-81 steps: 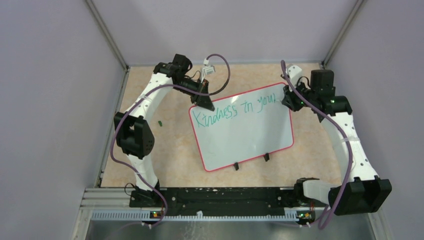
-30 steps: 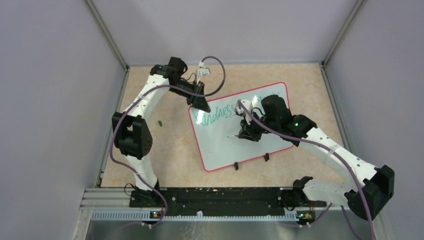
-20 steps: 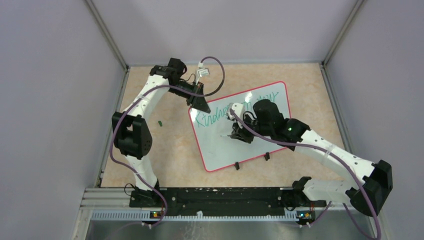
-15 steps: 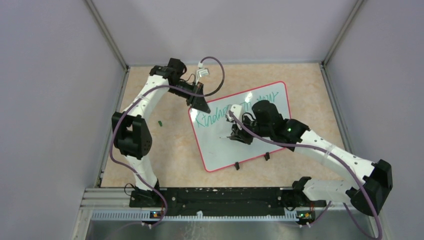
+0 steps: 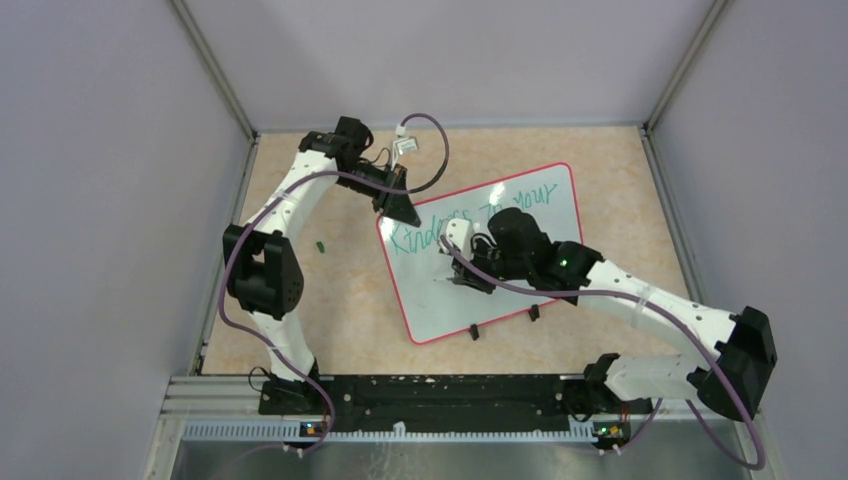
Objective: Write a sentence on the whiteboard
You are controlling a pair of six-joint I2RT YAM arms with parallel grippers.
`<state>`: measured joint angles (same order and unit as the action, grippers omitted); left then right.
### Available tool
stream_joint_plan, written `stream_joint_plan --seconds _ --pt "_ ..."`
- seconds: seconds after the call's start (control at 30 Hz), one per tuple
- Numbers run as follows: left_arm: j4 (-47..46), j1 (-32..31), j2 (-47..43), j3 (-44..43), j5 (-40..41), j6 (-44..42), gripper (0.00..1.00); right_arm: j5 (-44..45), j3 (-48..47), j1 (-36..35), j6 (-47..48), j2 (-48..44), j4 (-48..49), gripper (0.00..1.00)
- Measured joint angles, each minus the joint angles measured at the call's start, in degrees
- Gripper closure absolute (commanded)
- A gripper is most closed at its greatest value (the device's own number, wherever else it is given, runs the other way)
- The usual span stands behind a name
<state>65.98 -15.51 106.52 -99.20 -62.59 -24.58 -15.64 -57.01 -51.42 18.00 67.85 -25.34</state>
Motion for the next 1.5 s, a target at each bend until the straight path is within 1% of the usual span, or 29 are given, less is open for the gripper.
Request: stream_joint_plan --seconds 0.23,0.53,0.73,0.93,1.3,1.5 --pt "0.0 0.0 -0.1 0.1 0.0 0.0 1.0 1.8 0.0 -1.9 0.0 3.1 2.0 1.0" --pt "0.0 0.0 -0.1 0.1 0.0 0.0 1.0 4.1 0.0 -2.0 -0.2 3.3 6.4 1.0" --pt "0.0 0.0 -0.1 0.1 0.1 0.0 1.0 5.5 0.0 -2.1 -0.1 3.9 7.5 1.0" --pt "0.0 0.0 -0.1 0.1 0.1 0.0 1.0 5.3 0.2 -2.1 0.0 4.0 7.4 1.0" --pt "-0.2 0.0 -0.1 0.1 0.2 -0.1 1.0 0.6 4.8 -2.5 0.6 3.9 4.9 1.0" --pt "-0.2 0.0 -0.1 0.1 0.2 -0.1 1.0 0.1 5.6 -3.0 1.3 3.9 3.3 1.0"
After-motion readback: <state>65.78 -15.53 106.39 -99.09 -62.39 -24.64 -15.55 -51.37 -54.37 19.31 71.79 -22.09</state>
